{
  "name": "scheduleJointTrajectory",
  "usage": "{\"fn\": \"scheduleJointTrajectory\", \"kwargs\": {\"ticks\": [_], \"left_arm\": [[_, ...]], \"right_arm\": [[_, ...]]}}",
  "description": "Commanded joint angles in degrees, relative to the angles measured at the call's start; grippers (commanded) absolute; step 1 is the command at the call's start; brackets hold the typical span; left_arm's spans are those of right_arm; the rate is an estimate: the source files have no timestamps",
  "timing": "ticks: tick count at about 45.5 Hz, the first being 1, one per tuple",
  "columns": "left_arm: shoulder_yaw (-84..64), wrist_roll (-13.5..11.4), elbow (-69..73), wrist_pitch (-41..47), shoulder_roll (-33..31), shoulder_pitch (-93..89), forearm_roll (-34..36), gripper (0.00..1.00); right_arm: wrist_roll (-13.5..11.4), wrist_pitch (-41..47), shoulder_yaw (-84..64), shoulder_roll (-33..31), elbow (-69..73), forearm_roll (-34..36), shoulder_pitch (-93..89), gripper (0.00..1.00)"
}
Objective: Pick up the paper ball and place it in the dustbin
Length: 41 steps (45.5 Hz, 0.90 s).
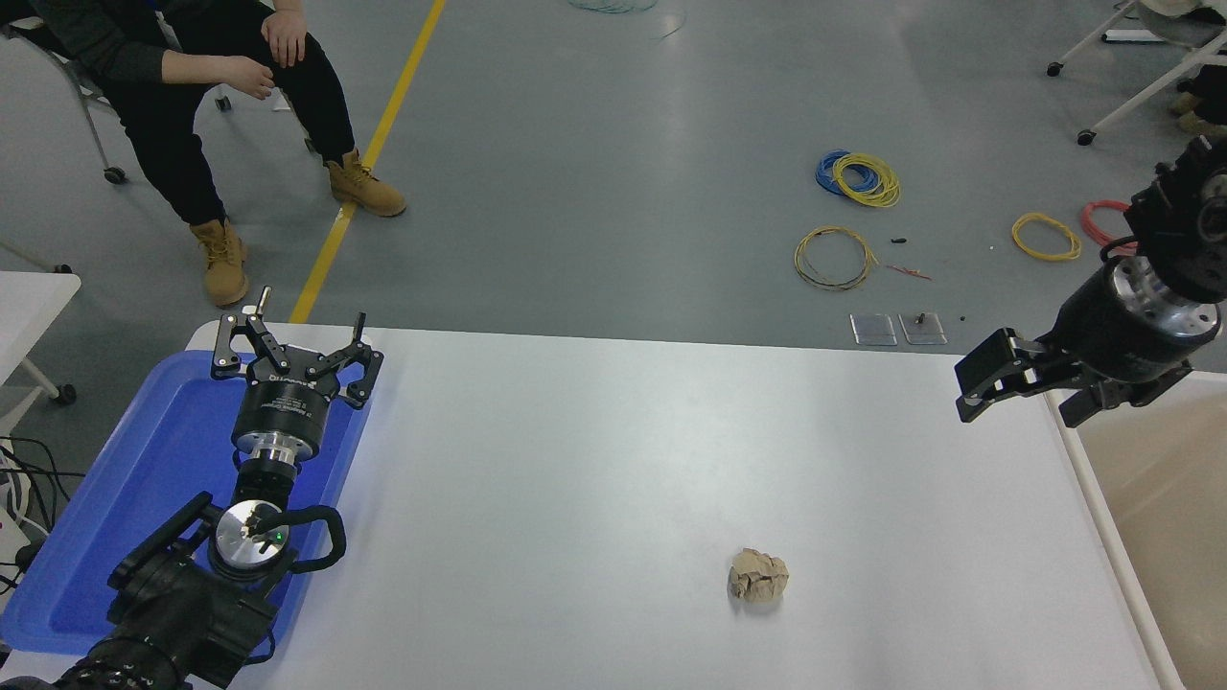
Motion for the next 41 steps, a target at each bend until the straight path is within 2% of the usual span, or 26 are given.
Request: {"fn": "scheduleJointTrajectory", "kwargs": {"ticks": [1, 9, 24, 41], "left_arm": [[0.00, 0.02, 0.00, 0.00, 0.00, 0.00, 0.00, 1.00], [0.00, 0.02, 0.00, 0.00, 0.00, 0.00, 0.00, 1.00], [0.00, 0.02, 0.00, 0.00, 0.00, 0.00, 0.00, 1.00], [0.00, 0.02, 0.00, 0.00, 0.00, 0.00, 0.00, 1.00]], "right_arm": [[0.09, 0.00, 0.09, 0.05, -1.07, 2.42, -1.30, 1.00], [0.09, 0.09, -0.70, 2.50, -4.58, 11.13, -2.18, 1.00], [0.17, -0.44, 0.61, 5.49, -7.22, 11.75, -7.63, 1.00], [0.17, -12.38, 7.11, 15.60, -7.31, 10.87, -14.57, 1.00]]}}
